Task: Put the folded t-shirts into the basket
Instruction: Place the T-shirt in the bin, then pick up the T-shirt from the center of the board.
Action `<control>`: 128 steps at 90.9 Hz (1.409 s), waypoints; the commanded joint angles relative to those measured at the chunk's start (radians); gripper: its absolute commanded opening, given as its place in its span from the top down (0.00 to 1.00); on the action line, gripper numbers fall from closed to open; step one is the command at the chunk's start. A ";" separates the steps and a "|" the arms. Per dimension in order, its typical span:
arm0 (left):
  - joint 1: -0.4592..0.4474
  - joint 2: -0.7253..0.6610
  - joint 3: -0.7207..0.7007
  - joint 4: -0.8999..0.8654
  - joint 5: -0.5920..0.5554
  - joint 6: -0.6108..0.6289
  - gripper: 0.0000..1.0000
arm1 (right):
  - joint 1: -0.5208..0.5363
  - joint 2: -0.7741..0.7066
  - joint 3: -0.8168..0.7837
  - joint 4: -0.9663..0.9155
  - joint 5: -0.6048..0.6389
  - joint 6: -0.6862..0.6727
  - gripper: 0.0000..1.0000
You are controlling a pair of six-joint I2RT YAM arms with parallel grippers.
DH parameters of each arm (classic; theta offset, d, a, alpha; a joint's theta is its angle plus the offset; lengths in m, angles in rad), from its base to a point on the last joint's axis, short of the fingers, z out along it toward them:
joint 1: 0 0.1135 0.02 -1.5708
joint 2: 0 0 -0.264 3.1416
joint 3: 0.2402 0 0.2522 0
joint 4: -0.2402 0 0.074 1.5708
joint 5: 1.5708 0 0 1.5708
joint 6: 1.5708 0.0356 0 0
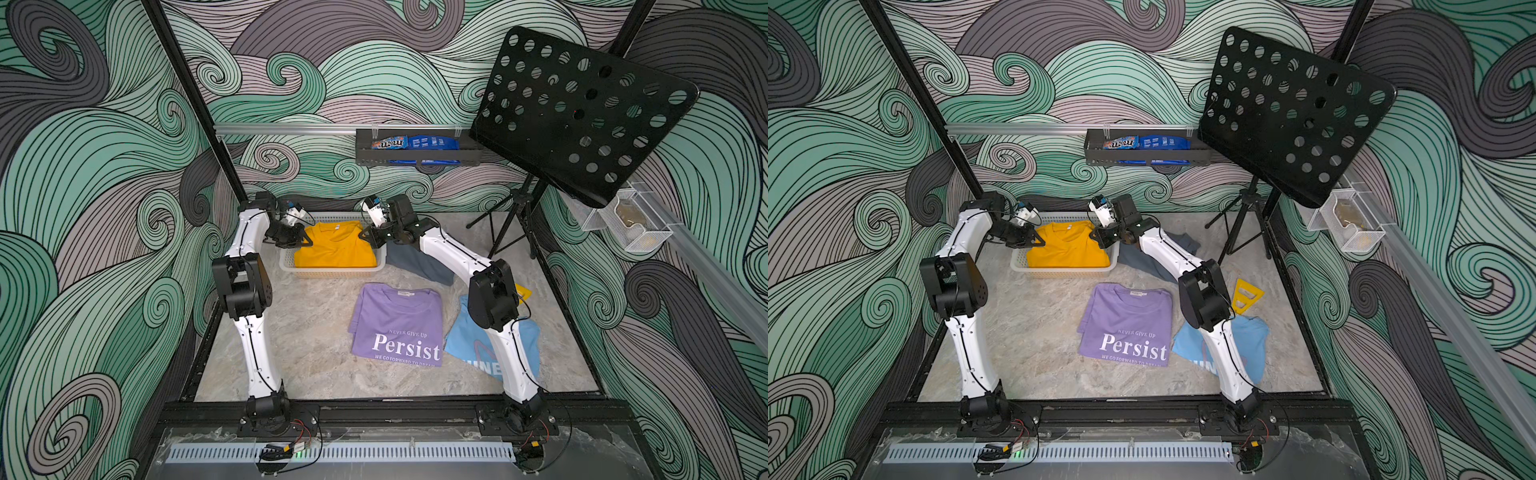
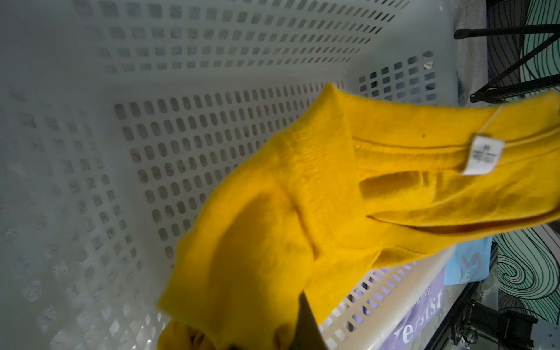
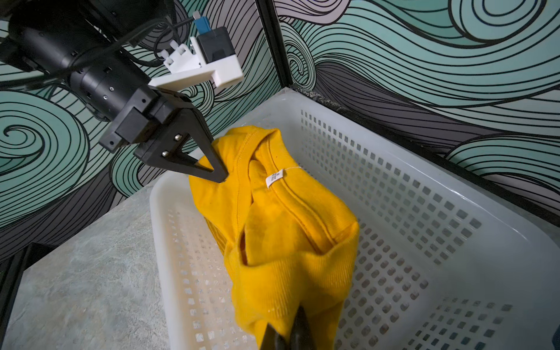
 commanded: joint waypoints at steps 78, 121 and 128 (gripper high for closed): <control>-0.035 -0.106 0.065 0.206 -0.208 -0.018 0.29 | -0.057 -0.067 0.103 -0.071 0.013 -0.170 0.33; -0.079 -0.654 -0.616 0.103 0.010 0.152 0.15 | -0.078 -0.727 -0.852 -0.036 0.070 -0.392 0.07; -0.122 -0.743 -0.763 0.129 0.012 0.194 0.12 | -0.108 -0.780 -0.961 -0.026 0.091 -0.408 0.07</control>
